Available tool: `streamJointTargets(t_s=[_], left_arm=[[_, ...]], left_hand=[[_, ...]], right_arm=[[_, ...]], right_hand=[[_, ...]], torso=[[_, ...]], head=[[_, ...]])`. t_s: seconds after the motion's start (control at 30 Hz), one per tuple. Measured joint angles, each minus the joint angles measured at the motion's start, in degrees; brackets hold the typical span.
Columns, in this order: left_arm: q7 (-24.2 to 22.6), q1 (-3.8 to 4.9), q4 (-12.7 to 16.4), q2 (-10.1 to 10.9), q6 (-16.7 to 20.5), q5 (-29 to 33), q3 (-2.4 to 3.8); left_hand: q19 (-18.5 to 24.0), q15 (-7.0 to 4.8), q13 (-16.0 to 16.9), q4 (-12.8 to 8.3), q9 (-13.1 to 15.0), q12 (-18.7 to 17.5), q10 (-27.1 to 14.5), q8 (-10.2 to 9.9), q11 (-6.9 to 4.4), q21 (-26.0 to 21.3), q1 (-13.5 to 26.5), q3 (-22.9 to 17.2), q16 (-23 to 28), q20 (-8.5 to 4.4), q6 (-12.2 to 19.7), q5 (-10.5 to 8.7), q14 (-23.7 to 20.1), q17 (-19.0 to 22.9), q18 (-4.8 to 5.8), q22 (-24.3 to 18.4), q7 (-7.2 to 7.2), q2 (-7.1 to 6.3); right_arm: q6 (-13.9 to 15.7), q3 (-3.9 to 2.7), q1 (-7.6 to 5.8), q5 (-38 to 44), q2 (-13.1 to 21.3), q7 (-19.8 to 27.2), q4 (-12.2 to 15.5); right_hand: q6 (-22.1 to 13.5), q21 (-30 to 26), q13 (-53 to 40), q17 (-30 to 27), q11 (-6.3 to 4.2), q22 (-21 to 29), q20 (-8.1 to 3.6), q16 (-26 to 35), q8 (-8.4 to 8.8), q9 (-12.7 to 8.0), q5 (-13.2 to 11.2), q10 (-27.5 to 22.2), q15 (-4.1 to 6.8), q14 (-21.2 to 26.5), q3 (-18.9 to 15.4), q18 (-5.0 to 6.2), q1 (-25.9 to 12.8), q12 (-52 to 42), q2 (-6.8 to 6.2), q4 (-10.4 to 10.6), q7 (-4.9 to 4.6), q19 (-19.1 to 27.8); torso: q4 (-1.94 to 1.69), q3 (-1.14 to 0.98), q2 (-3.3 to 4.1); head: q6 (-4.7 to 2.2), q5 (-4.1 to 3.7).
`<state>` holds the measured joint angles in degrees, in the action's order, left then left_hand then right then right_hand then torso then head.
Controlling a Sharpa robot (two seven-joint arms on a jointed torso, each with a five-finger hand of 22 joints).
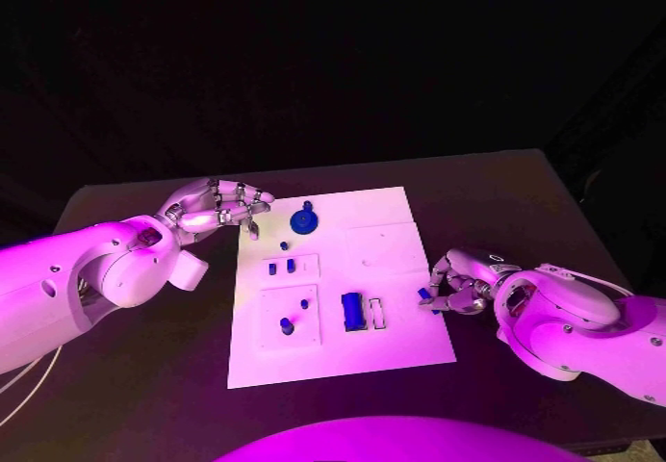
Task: Assemble the parts on the task board
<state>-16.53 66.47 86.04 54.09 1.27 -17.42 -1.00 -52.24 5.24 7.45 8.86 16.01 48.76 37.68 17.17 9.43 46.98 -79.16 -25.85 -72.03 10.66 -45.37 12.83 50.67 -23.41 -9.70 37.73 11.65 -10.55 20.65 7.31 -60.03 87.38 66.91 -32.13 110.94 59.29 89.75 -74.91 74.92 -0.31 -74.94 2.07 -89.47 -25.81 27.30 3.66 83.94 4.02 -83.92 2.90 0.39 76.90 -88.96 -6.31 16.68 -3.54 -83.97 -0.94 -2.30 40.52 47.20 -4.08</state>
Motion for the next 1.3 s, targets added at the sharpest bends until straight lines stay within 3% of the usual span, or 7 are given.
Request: streamJointTargets(t_s=[0.1, 0.27, 0.47, 0.67, 0.73, 1.07, 1.3], left_arm=[[0.0, 0.0, 0.0, 0.0, 0.0, 0.0, 0.0], [0.0, 0.0, 0.0, 0.0, 0.0, 0.0, 0.0], [0.0, -0.01, 0.0, 0.0, -0.1, 0.0, 0.0], [0.1, -0.01, 0.0, 0.0, -0.1, 0.0, 0.0], [0.1, -0.01, 0.0, 0.0, -0.1, 0.0, -0.01], [0.2, -0.01, 0.0, 0.0, -0.3, 1.4, -0.01], [0.2, -0.01, 0.1, -0.2, -0.3, 2.7, -0.01]], left_hand=[[0.0, 0.0, 0.0, 0.0, 0.0, 0.0, 0.0, 0.0, 0.0, 0.0, 0.0, 0.0, 0.0, 0.0, 0.0, 0.0, 0.0, 0.0, 0.0, 0.0, 0.0, 0.0], [0.0, 0.0, 0.0, 0.0, 0.0, 0.0, 0.0, 0.0, 0.0, 0.0, 0.0, 0.0, 0.0, 0.0, 0.0, 0.0, 0.0, 0.0, 0.01, 0.0, 0.0, 0.0], [0.0, 0.0, 0.0, 0.0, 0.0, 0.0, 0.0, 0.0, 0.0, 0.0, 0.0, 0.0, 0.0, 0.0, 0.0, 0.0, 0.0, 0.0, 0.01, 0.0, 0.0, 0.0], [0.0, 0.0, 0.0, 0.0, 0.0, 0.0, 0.0, 0.0, 0.0, 0.0, 0.0, 0.0, 0.0, 0.0, 0.0, 0.0, 0.0, 0.0, 0.0, 0.0, 0.0, 0.0], [0.0, 0.0, 0.0, 0.0, 0.0, 0.0, 0.0, 0.0, -0.01, 0.0, 0.0, 0.0, 0.0, -0.01, 0.0, 0.0, 0.0, 0.0, 0.01, 0.0, 0.0, 0.0], [0.0, 0.0, -0.1, 0.2, 0.0, 0.0, 0.0, 0.0, -0.01, 0.0, 0.0, -0.2, 0.0, -0.01, 0.0, 0.0, 0.0, -0.1, 0.01, 0.0, 0.0, 0.0], [0.0, 0.0, -0.1, 0.2, 0.0, 0.0, 0.0, 0.0, -0.01, 0.0, 0.0, -0.2, 0.0, -0.01, 0.0, 0.0, 0.0, 0.0, 0.01, 0.0, 0.0, 0.0]], right_arm=[[0.3, -0.02, 0.03, 0.5, -0.2, 0.0, 0.0], [0.7, -0.11, 0.0, 1.6, -0.4, -0.1, -0.1], [0.5, -0.09, 0.02, 2.7, -0.6, -0.4, -0.1], [0.0, -0.11, 0.0, 3.8, -0.9, -1.2, 0.0], [-0.1, -0.11, 0.0, 4.1, -1.1, -1.6, 0.1], [0.0, 0.05, 0.03, 3.1, -2.3, -3.1, 1.0], [0.7, 0.21, -0.74, -3.7, -4.3, -3.3, 1.2]], right_hand=[[-0.1, 0.0, 0.0, 0.0, -0.51, 0.0, -0.03, 0.0, 0.78, 0.0, 0.9, 0.1, 0.32, -0.1, 4.6, 0.0, 3.4, 0.0, -0.06, -0.3, 0.13, 0.0], [-0.1, 0.0, 0.0, 0.0, -0.66, 0.0, -0.43, 0.0, 1.26, -1.4, 7.7, 0.0, 0.41, 0.0, 10.7, 0.0, 7.8, 0.0, -2.78, 0.1, 0.75, 0.0], [0.4, 0.0, 0.0, 0.0, -0.67, 0.0, -0.43, 0.0, 1.19, -1.3, 8.3, -0.1, 0.41, 0.0, 12.7, 0.0, 8.8, 0.0, -3.92, 2.0, 0.42, 0.0], [0.8, 0.0, 0.0, 0.0, -0.67, 0.0, -0.43, 0.0, 1.14, -1.3, 11.3, -0.1, 0.41, 0.0, 15.3, 0.0, 6.3, 0.0, -6.39, 2.3, 0.38, 0.0], [0.8, 0.0, 0.0, 0.0, -0.66, 0.0, -0.43, 0.0, 1.02, -1.4, 12.3, -0.1, 0.4, 0.0, 17.1, 0.0, 5.6, 0.3, -7.06, 1.0, 0.38, 0.0], [0.7, 0.0, 0.0, 0.0, -0.66, 0.0, -0.43, 0.0, 0.29, -0.4, 17.7, -0.1, 0.4, 0.0, 21.2, 0.0, 2.8, 0.2, -7.65, -1.4, 0.28, 0.0], [0.3, 0.0, 0.0, 0.0, -0.66, 0.0, -0.42, -0.2, -0.16, 0.3, 21.3, -0.1, 0.4, 0.0, 23.6, 0.0, 0.1, -0.2, -8.33, -3.6, 0.32, 0.0]], torso=[[0.0, -0.01, 0.0], [0.02, 0.02, 0.0], [0.0, 0.05, -0.02], [-0.02, 0.06, -0.03], [-0.03, 0.08, -0.03], [-0.06, 0.09, -0.01], [-0.06, 0.13, -0.01]], head=[[0.04, -0.08], [0.02, -0.15], [-0.01, -0.23], [-0.07, -0.3], [-0.08, -0.3], [-0.15, -0.15], [-0.02, -0.11]])
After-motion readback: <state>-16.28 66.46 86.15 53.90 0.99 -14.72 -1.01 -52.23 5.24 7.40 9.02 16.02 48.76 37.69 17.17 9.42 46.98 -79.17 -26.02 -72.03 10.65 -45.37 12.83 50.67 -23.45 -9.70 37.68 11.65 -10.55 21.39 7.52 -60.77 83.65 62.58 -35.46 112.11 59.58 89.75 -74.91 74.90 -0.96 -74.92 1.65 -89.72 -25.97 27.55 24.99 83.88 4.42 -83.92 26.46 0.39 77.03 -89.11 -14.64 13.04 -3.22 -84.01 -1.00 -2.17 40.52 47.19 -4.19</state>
